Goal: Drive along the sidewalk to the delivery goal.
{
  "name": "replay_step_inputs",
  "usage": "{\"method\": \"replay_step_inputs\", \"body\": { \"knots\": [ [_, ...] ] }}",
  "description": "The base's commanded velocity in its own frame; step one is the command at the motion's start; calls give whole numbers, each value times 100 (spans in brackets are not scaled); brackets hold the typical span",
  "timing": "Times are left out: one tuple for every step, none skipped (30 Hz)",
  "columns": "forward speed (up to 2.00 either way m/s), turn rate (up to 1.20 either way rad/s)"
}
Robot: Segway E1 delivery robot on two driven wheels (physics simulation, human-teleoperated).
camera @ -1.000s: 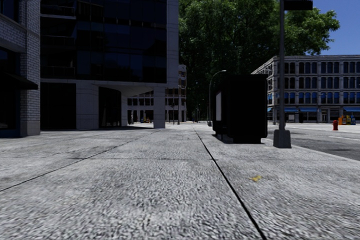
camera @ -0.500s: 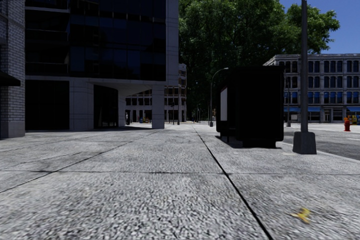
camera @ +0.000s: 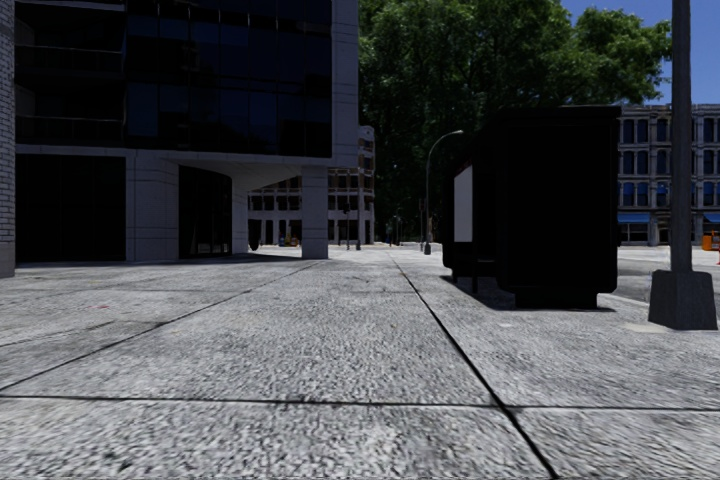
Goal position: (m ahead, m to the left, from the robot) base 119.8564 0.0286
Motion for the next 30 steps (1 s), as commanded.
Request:
{"method": "replay_step_inputs", "body": {
  "knots": [
    [200,20],
    [200,20],
    [200,20],
    [200,20],
    [200,20],
    [200,20],
    [200,20],
    [200,20],
    [200,20],
    [200,20],
    [200,20],
    [200,20],
    [200,20],
    [200,20],
    [200,20],
    [200,20],
    [200,20],
    [200,20],
    [200,19],
    [200,1],
    [200,0],
    [200,0],
    [200,0],
    [200,0],
    [200,0],
    [200,0],
    [200,0],
    [200,0],
    [200,0],
    [200,0]
  ]
}}
